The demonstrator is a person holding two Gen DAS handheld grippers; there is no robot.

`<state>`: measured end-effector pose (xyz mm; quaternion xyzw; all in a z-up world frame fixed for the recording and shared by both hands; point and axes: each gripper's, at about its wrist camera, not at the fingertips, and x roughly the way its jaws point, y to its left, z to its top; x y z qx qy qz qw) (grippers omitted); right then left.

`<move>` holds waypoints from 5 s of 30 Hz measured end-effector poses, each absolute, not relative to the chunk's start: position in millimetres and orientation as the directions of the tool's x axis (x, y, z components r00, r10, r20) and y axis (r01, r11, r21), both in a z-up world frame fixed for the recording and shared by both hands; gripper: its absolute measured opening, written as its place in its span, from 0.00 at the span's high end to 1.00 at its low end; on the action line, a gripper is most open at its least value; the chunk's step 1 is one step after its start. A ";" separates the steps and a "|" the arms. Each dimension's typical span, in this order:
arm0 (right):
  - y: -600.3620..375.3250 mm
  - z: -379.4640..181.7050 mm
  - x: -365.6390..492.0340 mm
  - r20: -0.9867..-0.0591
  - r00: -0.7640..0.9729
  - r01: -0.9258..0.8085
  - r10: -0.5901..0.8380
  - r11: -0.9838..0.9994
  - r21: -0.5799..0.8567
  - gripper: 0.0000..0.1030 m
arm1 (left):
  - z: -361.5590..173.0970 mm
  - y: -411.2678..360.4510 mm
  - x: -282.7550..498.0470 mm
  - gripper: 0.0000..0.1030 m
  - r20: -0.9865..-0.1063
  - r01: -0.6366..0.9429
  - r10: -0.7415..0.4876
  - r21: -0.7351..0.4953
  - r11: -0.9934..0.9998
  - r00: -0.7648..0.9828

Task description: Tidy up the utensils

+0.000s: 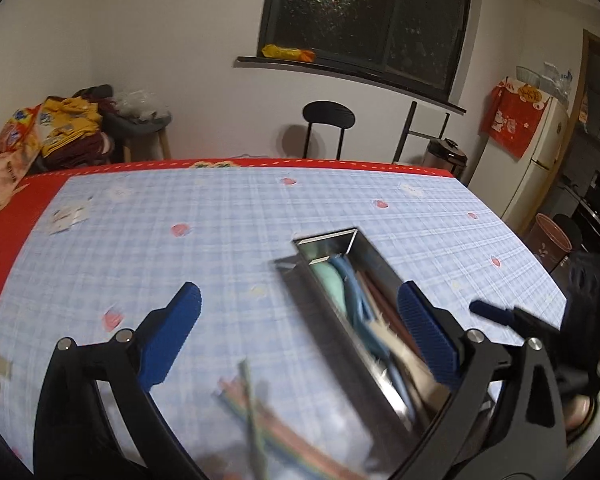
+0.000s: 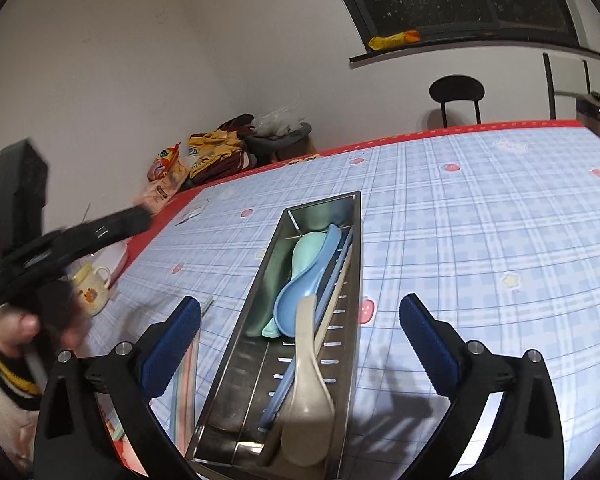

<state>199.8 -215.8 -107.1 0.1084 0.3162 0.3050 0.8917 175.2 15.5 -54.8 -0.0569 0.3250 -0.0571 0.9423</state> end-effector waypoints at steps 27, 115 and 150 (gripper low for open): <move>-159.6 -107.4 94.5 -0.557 0.587 -0.531 0.588 0.799 0.284 0.55 | -130.5 40.5 91.2 0.58 -0.750 0.227 -0.269 -0.162 0.960 0.604; -51.1 -146.7 94.5 -0.762 0.517 -0.642 0.390 0.765 -0.044 0.94 | -156.3 122.2 54.9 0.90 -0.640 0.126 -0.389 -0.416 0.900 0.662; -111.8 -100.9 96.2 -0.567 0.522 -0.614 0.637 0.742 0.268 0.94 | -103.4 108.8 50.8 0.90 -0.557 0.112 -0.390 -0.466 0.878 0.734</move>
